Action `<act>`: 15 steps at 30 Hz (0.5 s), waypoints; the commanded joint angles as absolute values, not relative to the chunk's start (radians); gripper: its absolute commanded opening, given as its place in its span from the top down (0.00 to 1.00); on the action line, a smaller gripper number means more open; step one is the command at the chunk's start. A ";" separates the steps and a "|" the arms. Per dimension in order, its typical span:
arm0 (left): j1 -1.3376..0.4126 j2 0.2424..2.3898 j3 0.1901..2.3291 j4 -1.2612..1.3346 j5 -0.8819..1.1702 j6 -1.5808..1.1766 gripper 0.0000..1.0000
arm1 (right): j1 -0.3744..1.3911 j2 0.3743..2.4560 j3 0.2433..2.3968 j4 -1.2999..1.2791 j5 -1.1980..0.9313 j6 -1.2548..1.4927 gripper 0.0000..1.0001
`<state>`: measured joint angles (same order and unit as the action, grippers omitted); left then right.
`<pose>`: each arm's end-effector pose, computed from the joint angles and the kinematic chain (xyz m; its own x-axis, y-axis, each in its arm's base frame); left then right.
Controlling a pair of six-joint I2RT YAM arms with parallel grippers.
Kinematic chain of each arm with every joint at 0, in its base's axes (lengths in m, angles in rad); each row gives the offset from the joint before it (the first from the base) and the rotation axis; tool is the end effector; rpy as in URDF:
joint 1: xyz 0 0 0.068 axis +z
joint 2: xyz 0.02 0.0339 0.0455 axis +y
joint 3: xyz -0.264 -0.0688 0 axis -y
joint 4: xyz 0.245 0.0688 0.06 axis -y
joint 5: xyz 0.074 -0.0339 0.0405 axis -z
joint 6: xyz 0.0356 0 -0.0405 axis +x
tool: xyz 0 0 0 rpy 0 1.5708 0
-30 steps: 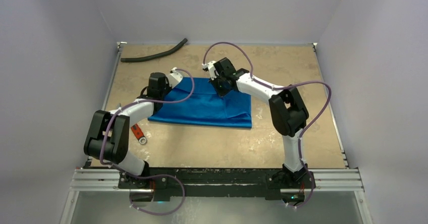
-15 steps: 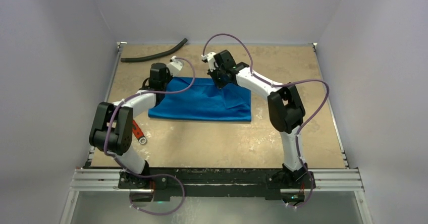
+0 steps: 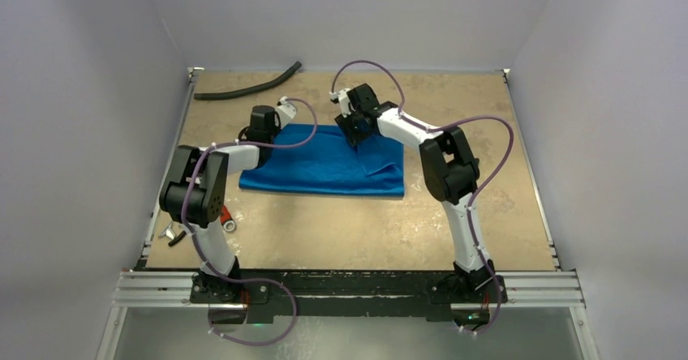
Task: Fold the napkin into a case and place the utensils inside
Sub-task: Fold and flatten the napkin at the center of the board.
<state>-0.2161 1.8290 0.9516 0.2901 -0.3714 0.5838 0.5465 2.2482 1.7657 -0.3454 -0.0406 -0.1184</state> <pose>0.3733 -0.0687 0.1593 -0.5041 0.6365 -0.5837 0.2188 0.7480 0.6266 0.4302 0.2634 0.1780 -0.5607 -0.4792 -0.6752 -0.6133 0.7883 -0.0502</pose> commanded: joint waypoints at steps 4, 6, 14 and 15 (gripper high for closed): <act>-0.208 1.786 0.990 0.377 -0.445 0.567 0.85 | 0.543 2.153 1.802 -0.228 0.100 -0.076 0.46; -0.206 1.753 0.983 0.386 -0.455 0.573 0.76 | 0.543 2.111 1.776 -0.196 0.164 -0.070 0.42; -0.207 1.646 0.965 0.299 -0.406 0.530 0.44 | 0.546 1.935 1.600 -0.156 0.278 -0.035 0.41; -0.206 1.635 0.966 0.272 -0.386 0.528 0.44 | 0.553 1.899 1.554 -0.157 0.283 -0.016 0.41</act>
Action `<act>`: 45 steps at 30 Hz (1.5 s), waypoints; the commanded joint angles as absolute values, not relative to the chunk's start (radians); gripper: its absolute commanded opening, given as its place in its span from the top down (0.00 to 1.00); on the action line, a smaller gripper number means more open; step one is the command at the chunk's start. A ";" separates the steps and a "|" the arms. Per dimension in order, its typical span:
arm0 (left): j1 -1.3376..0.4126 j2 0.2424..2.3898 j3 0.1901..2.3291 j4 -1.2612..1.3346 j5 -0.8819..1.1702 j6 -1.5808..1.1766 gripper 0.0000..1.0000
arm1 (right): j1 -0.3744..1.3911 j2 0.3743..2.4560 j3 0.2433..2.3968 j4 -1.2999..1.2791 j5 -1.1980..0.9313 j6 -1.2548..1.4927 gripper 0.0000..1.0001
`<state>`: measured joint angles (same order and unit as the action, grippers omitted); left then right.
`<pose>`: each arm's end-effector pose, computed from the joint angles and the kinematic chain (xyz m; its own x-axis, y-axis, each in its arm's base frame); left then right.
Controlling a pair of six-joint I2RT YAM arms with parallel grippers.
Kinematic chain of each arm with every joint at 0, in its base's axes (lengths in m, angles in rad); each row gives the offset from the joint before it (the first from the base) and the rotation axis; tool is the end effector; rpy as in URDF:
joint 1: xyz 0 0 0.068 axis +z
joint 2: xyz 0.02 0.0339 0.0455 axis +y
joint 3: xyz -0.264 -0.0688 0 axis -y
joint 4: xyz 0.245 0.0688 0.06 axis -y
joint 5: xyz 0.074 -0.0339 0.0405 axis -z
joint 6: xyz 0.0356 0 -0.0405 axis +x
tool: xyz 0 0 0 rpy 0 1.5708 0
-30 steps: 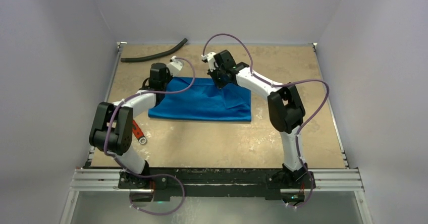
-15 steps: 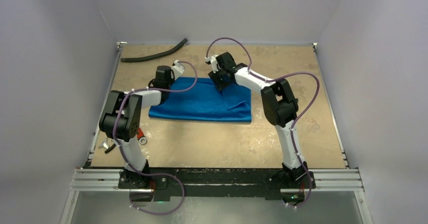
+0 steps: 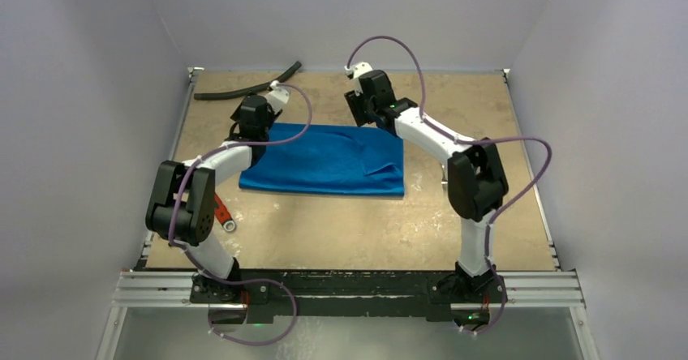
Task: Fold the napkin into a case and place the utensils inside
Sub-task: Fold and flatten the napkin at the center of the board, then smooth out the rectangle-folded napkin at the center of the board.
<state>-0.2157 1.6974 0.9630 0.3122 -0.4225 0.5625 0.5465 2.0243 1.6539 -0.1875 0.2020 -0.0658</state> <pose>0.3670 -0.0655 0.2121 -0.4293 0.5920 -0.6820 0.0695 0.7746 0.6286 0.4122 0.2424 0.2604 -0.4274 -0.3354 -0.8395 -0.3927 0.9053 -0.1618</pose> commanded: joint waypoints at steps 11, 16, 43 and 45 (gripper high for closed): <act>-0.206 1.612 0.959 -0.060 -0.115 0.429 0.46 | 0.673 1.537 1.005 -0.133 0.259 0.306 0.43; -0.206 1.631 0.973 -0.066 -0.115 0.415 0.46 | 0.675 1.475 0.887 -0.055 0.076 0.407 0.44; -0.185 1.609 0.923 -0.095 -0.145 0.587 0.47 | 0.592 1.739 1.001 0.149 0.037 0.394 0.49; -0.183 1.607 0.912 -0.102 -0.146 0.602 0.47 | 0.581 1.748 1.006 0.156 0.046 0.387 0.49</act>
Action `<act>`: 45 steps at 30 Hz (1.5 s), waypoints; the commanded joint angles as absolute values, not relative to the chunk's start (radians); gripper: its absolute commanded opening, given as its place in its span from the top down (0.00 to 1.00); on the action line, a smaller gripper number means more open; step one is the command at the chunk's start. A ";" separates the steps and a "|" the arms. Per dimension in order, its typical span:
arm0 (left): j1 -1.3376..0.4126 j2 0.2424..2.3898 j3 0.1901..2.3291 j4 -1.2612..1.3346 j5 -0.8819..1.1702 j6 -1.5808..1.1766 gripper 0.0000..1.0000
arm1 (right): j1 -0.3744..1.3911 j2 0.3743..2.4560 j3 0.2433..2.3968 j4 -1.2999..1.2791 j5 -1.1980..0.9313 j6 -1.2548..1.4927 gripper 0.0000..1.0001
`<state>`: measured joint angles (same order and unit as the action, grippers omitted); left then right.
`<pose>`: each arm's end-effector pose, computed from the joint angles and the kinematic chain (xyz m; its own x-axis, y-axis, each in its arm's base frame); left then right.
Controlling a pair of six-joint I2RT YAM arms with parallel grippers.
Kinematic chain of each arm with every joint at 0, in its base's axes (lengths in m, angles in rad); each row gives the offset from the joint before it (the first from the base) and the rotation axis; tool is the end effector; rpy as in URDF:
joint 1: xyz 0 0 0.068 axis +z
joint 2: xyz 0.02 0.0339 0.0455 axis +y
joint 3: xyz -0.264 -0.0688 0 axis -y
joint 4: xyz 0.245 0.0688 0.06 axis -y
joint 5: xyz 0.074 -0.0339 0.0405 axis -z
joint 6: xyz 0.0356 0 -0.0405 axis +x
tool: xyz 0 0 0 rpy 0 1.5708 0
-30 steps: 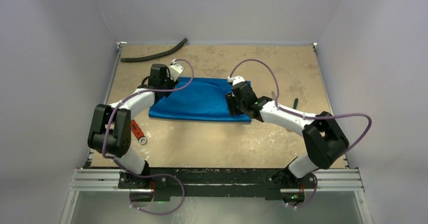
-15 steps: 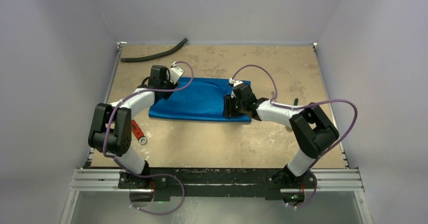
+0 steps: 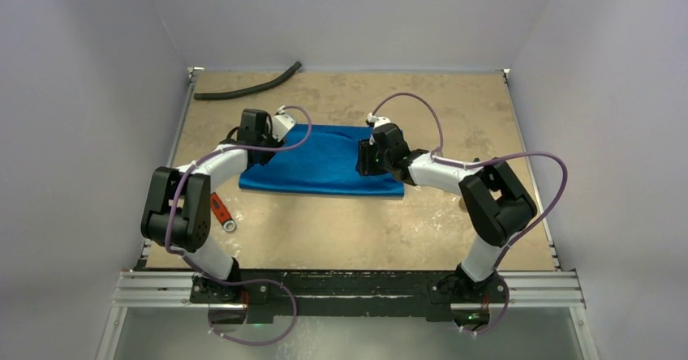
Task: Fold the napkin into a case and place the utensils inside
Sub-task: Smooth out the rectangle-folded napkin at the center of the board.
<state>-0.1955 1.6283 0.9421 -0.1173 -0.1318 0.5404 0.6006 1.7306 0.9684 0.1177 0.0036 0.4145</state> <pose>0.3331 -0.0612 0.1896 -0.5524 0.6293 -0.5466 0.4517 0.7771 0.4383 0.3039 0.2080 0.1825 -0.6803 0.0221 -0.7326 -0.3155 0.8934 0.3200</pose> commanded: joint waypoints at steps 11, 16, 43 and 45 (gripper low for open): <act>-0.163 1.575 0.956 -0.178 -0.101 0.634 0.46 | 0.566 1.612 0.989 0.147 0.205 0.112 0.46; -0.137 1.598 1.017 -0.222 -0.053 0.608 0.46 | 0.648 1.530 0.884 0.148 0.244 -0.251 0.44; -0.083 1.628 1.082 -0.269 -0.011 0.565 0.46 | 0.697 1.730 0.733 0.592 0.495 -0.569 0.50; -0.082 1.630 1.083 -0.267 -0.011 0.566 0.46 | 0.696 1.739 0.741 0.619 0.508 -0.566 0.52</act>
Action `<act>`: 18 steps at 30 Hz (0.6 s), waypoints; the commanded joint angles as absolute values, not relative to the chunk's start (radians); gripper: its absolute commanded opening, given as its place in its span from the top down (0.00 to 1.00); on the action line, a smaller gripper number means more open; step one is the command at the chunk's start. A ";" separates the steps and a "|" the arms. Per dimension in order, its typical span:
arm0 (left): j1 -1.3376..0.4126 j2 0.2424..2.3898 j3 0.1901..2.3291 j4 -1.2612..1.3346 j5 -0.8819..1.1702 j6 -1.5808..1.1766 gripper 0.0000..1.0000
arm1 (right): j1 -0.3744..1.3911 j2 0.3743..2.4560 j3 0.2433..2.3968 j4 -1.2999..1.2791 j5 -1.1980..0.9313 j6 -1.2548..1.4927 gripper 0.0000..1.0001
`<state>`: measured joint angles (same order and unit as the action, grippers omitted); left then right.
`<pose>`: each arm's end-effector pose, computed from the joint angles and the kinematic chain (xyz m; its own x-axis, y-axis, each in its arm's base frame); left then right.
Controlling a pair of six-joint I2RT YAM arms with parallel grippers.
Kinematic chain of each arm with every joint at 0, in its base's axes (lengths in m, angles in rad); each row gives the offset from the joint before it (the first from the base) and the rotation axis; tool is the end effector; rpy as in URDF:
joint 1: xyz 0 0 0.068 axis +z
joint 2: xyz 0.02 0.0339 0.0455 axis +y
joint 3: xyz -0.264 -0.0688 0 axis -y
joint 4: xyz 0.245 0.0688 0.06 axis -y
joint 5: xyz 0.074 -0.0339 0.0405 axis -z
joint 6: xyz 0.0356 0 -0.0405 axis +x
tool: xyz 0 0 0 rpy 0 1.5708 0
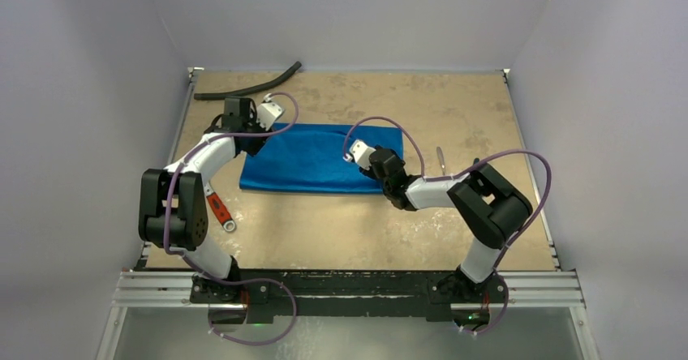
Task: Fold the napkin into a case and place the utensils inside
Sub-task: Smooth out the rectangle-folded napkin at the center of the board.
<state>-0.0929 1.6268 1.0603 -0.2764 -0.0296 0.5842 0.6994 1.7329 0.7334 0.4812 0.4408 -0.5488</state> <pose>0.3452 -0.0311 0.2144 -0.5797 0.6077 -0.5428 0.4710 0.7935 0.3854 0.2683 0.2058 0.1478 -0.1677 -0.7576 -0.6308 -0.4525 0.6276 -0.6335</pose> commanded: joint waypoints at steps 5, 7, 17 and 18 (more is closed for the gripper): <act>-0.078 1.634 1.084 -0.267 -0.008 0.566 0.46 | 0.696 1.758 0.756 0.668 0.511 -0.565 0.56; -0.078 1.635 1.084 -0.267 -0.008 0.565 0.46 | 0.696 1.770 0.767 0.671 0.505 -0.560 0.58; -0.072 1.634 1.085 -0.268 -0.005 0.565 0.47 | 0.643 1.853 0.878 0.672 0.597 -0.479 0.79; -0.072 1.634 1.084 -0.268 -0.005 0.567 0.47 | 0.632 1.862 0.894 0.665 0.622 -0.458 0.79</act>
